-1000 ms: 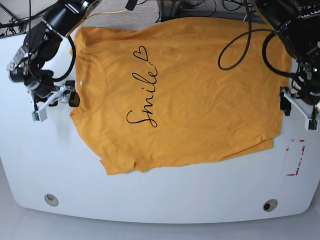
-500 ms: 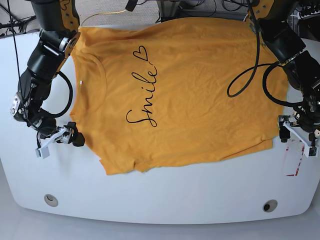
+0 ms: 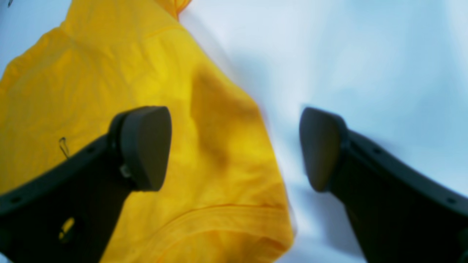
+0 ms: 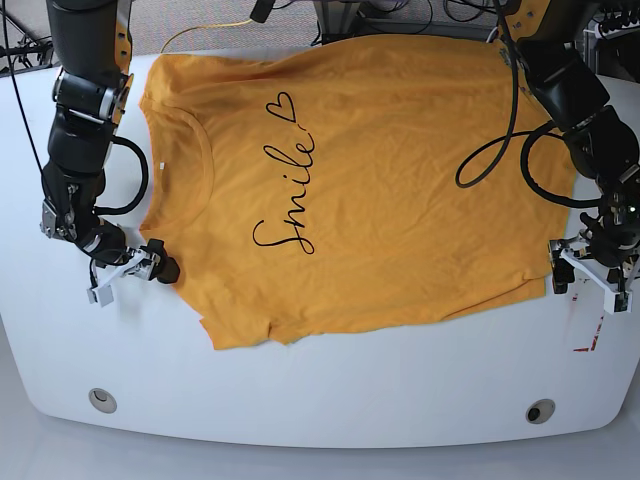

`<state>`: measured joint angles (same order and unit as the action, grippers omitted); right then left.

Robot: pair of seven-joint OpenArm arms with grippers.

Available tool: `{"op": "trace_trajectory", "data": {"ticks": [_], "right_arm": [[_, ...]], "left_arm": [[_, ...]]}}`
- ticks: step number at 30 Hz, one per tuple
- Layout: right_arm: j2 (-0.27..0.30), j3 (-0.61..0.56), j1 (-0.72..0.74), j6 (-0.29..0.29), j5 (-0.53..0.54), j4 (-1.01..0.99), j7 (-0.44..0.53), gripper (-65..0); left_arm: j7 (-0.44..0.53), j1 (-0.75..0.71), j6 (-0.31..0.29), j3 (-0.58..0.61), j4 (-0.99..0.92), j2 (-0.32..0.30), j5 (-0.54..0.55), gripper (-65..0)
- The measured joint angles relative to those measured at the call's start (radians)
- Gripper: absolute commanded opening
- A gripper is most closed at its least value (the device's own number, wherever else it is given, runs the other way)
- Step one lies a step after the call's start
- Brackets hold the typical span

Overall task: Fold the T-shirt properly
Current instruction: 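Move both grippers to the shirt's hem corners and grasp them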

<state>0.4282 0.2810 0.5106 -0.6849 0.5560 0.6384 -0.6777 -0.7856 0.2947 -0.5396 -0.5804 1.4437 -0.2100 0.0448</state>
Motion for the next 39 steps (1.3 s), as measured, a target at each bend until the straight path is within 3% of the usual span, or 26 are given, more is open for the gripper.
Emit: {"op": "trace_trajectory", "data": {"ticks": [6,13,21,28,33,37,39], "right_arm": [[-0.02,-0.026,-0.016,0.0,0.018,0.003,0.029,-13.0],[-0.071,-0.031,-0.021,-0.011,0.026,0.008,0.039,-30.8],[-0.091,-0.031,-0.03,-0.013,0.023,0.008,0.034,-48.8],[-0.102,-0.032,-0.031,-0.011,0.023,0.008,0.025,-50.6],[-0.101,-0.031,-0.031,-0.011,0.023,0.008,0.023,-50.6],[-0.099,-0.029,-0.032,-0.011,0.023,0.008,0.023,-50.6],[-0.099,-0.029,-0.033,-0.011,0.024,0.008,0.023,-50.6]], "left_arm": [[0.056,0.005,0.001,0.003,-0.082,0.003,0.001,-7.1],[0.187,0.05,0.113,0.002,-0.245,-0.002,-0.005,-6.8],[0.284,0.15,0.12,0.068,-0.5,-0.048,0.0,-6.7],[0.334,0.225,0.121,0.091,-0.674,-0.049,0.001,-6.7],[0.377,0.252,0.2,0.111,-0.784,-0.063,0.002,-6.5],[0.454,0.25,0.203,0.185,-0.841,-0.077,0.002,-6.5],[0.446,0.255,0.201,0.221,-0.844,-0.075,0.004,-7.1]]}}
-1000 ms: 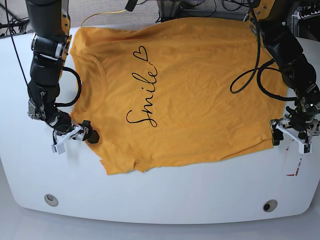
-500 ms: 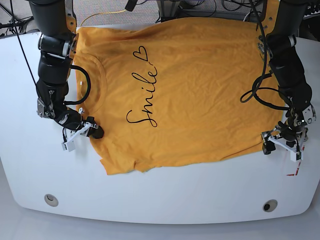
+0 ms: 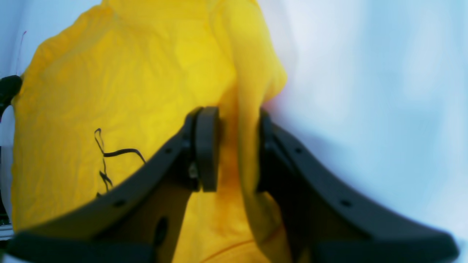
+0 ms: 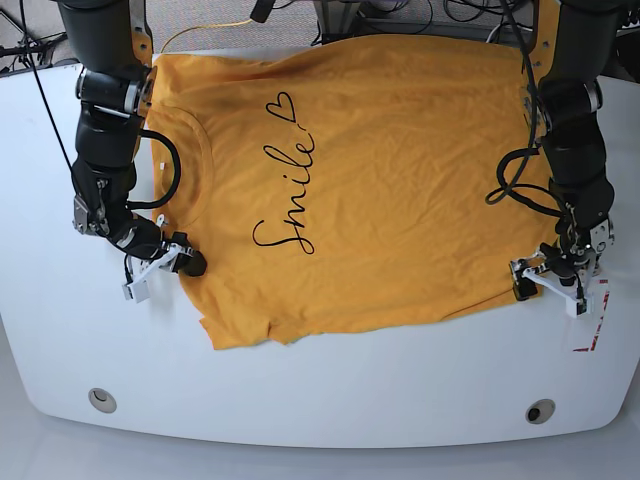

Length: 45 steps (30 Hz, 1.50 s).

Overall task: Fold the T-shirt properly
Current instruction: 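Move both grippers to the shirt's hem corners and grasp them, then lift the hem with both grippers and swing the shirt over, flattening it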

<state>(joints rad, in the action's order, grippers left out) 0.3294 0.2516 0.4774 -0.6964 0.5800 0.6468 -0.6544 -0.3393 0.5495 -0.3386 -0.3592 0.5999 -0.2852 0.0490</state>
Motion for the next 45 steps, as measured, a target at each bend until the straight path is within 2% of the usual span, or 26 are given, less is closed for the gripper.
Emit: {"op": "trace_trajectory", "data": {"ticks": [2,4,8,10,14,18,22,27,35,42,45], "right_arm": [[0.0,0.003,0.0,0.0,0.0,0.0,0.0,-50.6],[0.0,0.003,0.0,0.0,0.0,0.0,0.0,-50.6],[0.0,0.004,0.0,0.0,0.0,0.0,0.0,-50.7],[0.0,0.004,0.0,0.0,0.0,0.0,0.0,-50.9],[0.0,0.004,-0.001,0.0,0.0,0.0,0.0,-51.2],[0.0,0.004,-0.004,0.0,0.002,0.0,0.004,-52.8],[0.0,0.004,-0.005,0.0,0.0,0.003,-0.001,-65.0],[0.0,0.008,-0.045,0.008,-0.014,0.128,-0.105,-65.0],[-0.01,0.13,-0.127,0.003,-0.008,0.396,-0.252,-65.0],[-0.008,0.127,-0.079,0.0,-0.016,0.461,-0.319,-65.0],[0.014,0.123,-0.024,-0.006,-0.005,0.482,-0.344,-65.0]], "left_arm": [[0.0,0.003,-0.002,0.022,0.0,0.003,0.0,-8.1],[0.008,0.002,-0.002,0.034,0.0,0.01,0.001,-13.1],[0.01,0.002,-0.002,0.039,-0.001,0.01,0.005,-34.3],[-0.001,0.005,-0.002,0.039,-0.002,0.01,0.003,-47.4],[-0.011,0.016,-0.002,0.04,-0.005,0.012,-0.002,-61.2],[-0.011,0.016,-0.002,0.04,-0.005,0.011,0.0,-64.7],[-0.021,0.014,-0.006,0.039,0.019,0.01,0.001,-65.0],[-0.133,-0.012,-0.013,0.035,0.225,0.012,0.003,-65.0],[-0.257,-0.093,-0.021,0.033,0.539,0.01,0.014,-65.0],[-0.32,-0.094,-0.02,0.034,0.679,0.012,0.016,-65.0],[-0.36,-0.074,-0.021,0.035,0.731,0.014,0.019,-65.0]]}}
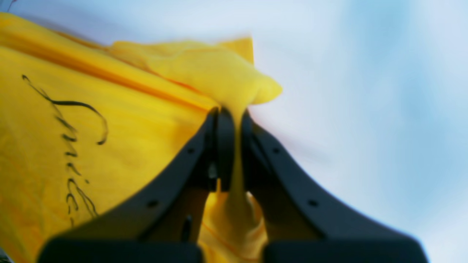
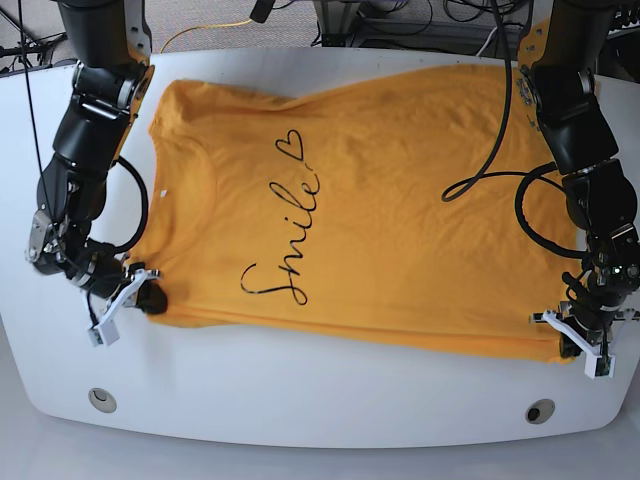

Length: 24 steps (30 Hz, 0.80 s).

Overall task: Fold the T-shirt properly
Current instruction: 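Lift the hem with both grippers and swing the shirt over, flattening it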

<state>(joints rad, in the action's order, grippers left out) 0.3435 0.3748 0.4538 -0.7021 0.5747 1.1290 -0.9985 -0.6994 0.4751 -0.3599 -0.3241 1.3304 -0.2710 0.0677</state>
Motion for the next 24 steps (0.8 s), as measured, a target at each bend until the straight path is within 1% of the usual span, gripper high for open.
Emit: {"op": "trace_trajectory", "data": {"ticks": [3,5,7,10,11,13,14,16,18,21,24], "right_arm": [[0.028,-0.001,0.071,0.002,0.006,0.007,-0.022,-65.0],[0.039,0.0,0.123,0.002,-0.001,0.01,-0.038,-65.0],[0.053,-0.003,0.172,0.002,-0.001,0.008,-0.073,-65.0],[0.067,-0.003,0.249,0.0,0.005,0.008,-0.081,-65.0],[0.073,-0.008,0.283,0.002,0.005,0.008,-0.097,-65.0],[0.094,-0.045,0.346,-0.006,0.014,0.007,-0.142,-65.0],[0.101,-0.056,0.377,-0.007,0.014,0.008,-0.148,-65.0],[0.116,-0.077,0.433,-0.008,0.023,0.009,-0.151,-65.0],[0.127,-0.089,0.503,-0.005,0.033,0.01,-0.153,-65.0],[0.142,-0.1,0.575,-0.006,0.039,0.013,-0.188,-65.0],[0.163,-0.149,0.64,-0.006,0.053,0.014,-0.187,-65.0]], "left_arm": [[-0.038,0.037,-0.003,0.0,0.052,0.002,0.001,-65.0],[-0.043,0.055,-0.003,0.0,0.078,0.001,0.005,-65.0],[-0.046,0.061,-0.003,0.0,0.116,-0.001,0.01,-65.0],[-0.086,0.057,-0.01,-0.032,0.2,0.01,0.01,-65.0],[-0.095,0.066,-0.011,-0.043,0.224,0.01,0.011,-65.0],[-0.138,0.115,-0.013,-0.056,0.258,0.009,0.013,-65.0],[-0.168,0.159,-0.013,-0.061,0.264,0.006,0.019,-65.0],[-0.19,0.232,-0.015,-0.063,0.27,0.002,0.024,-65.0],[-0.2,0.31,-0.015,-0.064,0.275,-0.004,0.034,-65.0],[-0.211,0.389,-0.021,-0.06,0.275,-0.031,0.049,-65.0],[-0.22,0.465,-0.021,-0.06,0.272,-0.041,0.041,-65.0]]}}
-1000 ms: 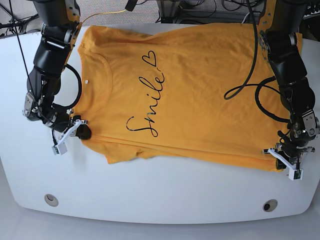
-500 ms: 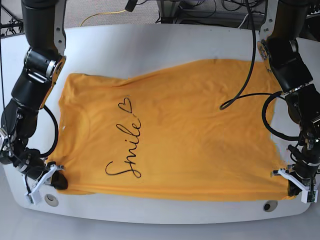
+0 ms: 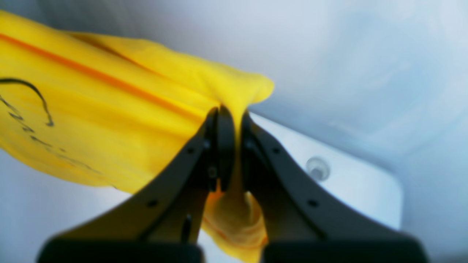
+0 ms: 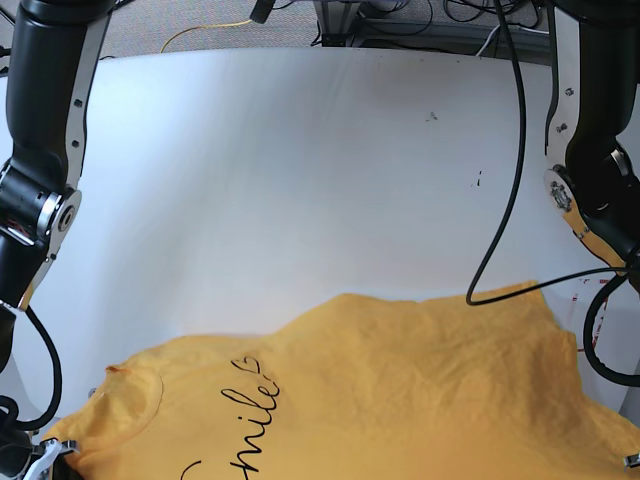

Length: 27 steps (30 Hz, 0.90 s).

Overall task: Fold the T-shirt properly
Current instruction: 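Lift the hem with both grippers and swing the shirt over, flattening it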

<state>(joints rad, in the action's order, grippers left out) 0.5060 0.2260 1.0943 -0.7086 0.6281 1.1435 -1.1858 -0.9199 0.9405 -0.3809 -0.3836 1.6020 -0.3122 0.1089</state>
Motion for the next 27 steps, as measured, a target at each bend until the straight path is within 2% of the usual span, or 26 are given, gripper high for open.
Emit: {"op": "trace_trajectory", "data": {"ticks": [3,6,11,16,21,27], "right_arm": [[0.005,-0.026,0.034,0.001,0.005,0.018,0.003,-65.0],[0.019,-0.026,0.028,0.001,0.056,0.043,0.001,-65.0],[0.046,-0.02,-0.055,0.001,0.109,0.053,-0.014,-65.0],[0.042,-0.012,-0.204,0.006,0.16,0.051,-0.027,-65.0],[0.031,0.085,-0.398,0.002,0.242,0.047,-0.026,-65.0],[0.029,0.136,-0.554,0.005,0.249,0.047,-0.031,-65.0]], "left_arm": [[0.004,0.05,-0.027,0.0,0.0,0.0,-0.007,-65.0],[-0.009,0.056,-0.054,0.0,0.002,-0.002,-0.007,-65.0],[-0.053,0.005,-0.061,-0.001,0.005,0.005,-0.001,-65.0],[-0.061,-0.129,-0.061,-0.019,0.009,0.006,-0.002,-65.0],[-0.074,-0.296,-0.063,-0.064,0.096,0.004,0.077,-65.0],[-0.059,-0.5,-0.056,-0.063,0.16,0.008,0.106,-65.0]]}}
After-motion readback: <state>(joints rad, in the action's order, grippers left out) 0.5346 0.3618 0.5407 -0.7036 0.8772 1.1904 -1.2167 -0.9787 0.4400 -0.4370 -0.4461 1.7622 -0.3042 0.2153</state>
